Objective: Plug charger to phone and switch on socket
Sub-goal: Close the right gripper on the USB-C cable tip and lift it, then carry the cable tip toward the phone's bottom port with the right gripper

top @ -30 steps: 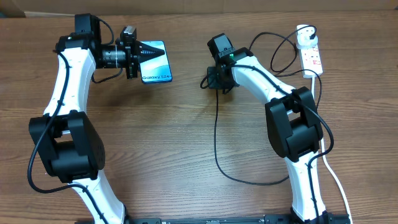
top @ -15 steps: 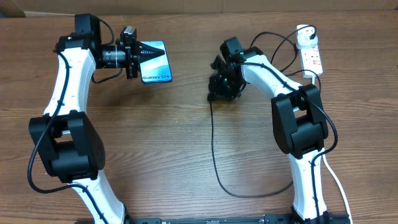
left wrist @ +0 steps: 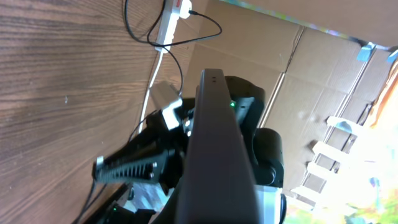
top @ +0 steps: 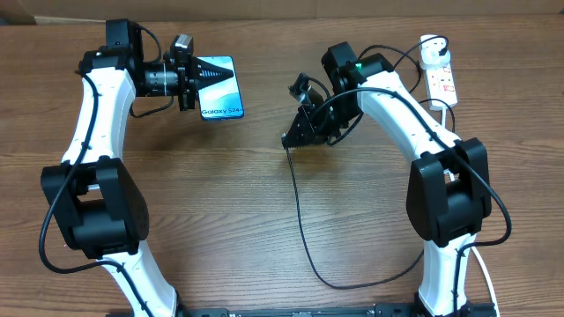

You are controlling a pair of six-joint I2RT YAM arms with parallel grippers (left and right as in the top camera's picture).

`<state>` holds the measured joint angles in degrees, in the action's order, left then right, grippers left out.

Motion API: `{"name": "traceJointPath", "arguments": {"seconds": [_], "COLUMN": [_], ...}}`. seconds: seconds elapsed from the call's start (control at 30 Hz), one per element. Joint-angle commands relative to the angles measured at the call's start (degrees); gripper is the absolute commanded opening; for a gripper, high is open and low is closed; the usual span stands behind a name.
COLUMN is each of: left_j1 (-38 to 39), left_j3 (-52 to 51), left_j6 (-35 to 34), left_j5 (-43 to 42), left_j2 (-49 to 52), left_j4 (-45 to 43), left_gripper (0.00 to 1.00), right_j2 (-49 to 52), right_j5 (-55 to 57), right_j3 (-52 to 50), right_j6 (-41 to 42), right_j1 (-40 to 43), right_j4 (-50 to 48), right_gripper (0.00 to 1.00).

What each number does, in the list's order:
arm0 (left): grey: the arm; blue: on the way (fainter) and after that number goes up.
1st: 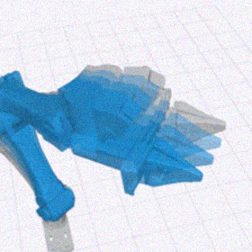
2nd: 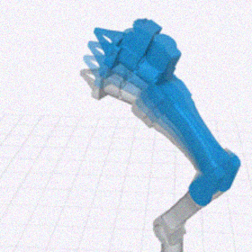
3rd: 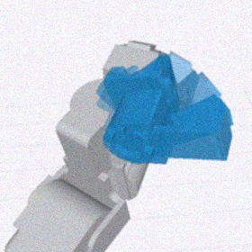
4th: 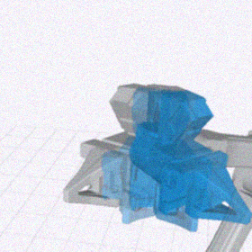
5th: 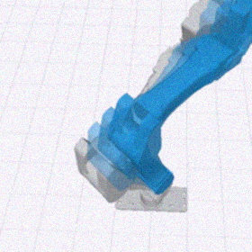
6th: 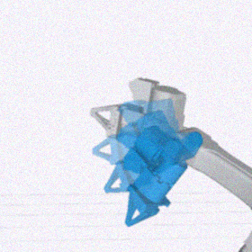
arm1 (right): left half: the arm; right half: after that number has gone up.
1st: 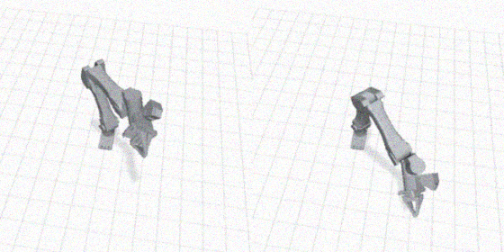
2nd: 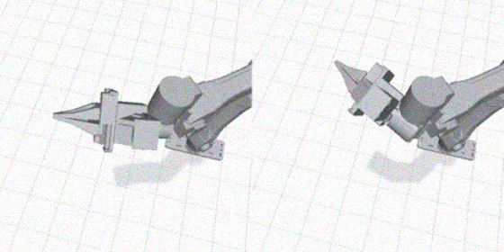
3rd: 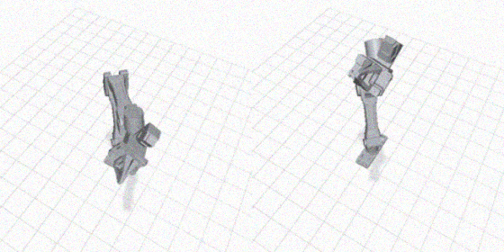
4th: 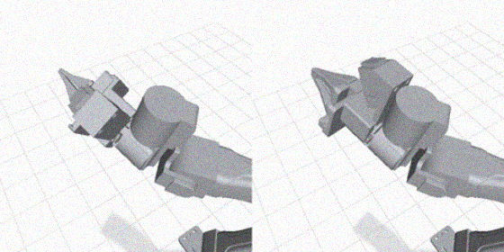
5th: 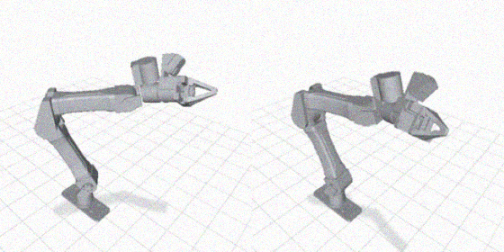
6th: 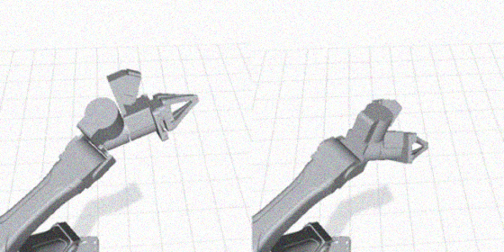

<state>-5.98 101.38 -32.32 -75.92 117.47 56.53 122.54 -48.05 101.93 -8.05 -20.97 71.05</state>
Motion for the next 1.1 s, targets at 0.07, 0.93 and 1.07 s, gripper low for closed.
{"name": "traceJointPath", "arguments": {"seconds": [0.07,0.93,1.07], "left_j1": [0.79,4.66,4.94], "left_j3": [-0.11,-0.11,-0.11], "left_j6": [5.86,9.81,6.84], "left_j5": [-3.19,-13.92,-13.38], "left_j2": [-0.52,-0.52,-0.52], "left_j4": [-0.24,-10.47,-11.37], "left_gripper": [0.04,0.04,0.04], "right_j2": [-1.84,-8.68,-8.66], "right_j5": [-9.18,-30.53,-30.73], "right_j3": [0.35,0.35,0.35], "right_j6": [-8.85,-19.47,-19.41], "right_j1": [0.48,-3.78,-3.96], "right_j4": [4.68,18.18,17.53], "right_gripper": [0.04,0.04,0.04]}}
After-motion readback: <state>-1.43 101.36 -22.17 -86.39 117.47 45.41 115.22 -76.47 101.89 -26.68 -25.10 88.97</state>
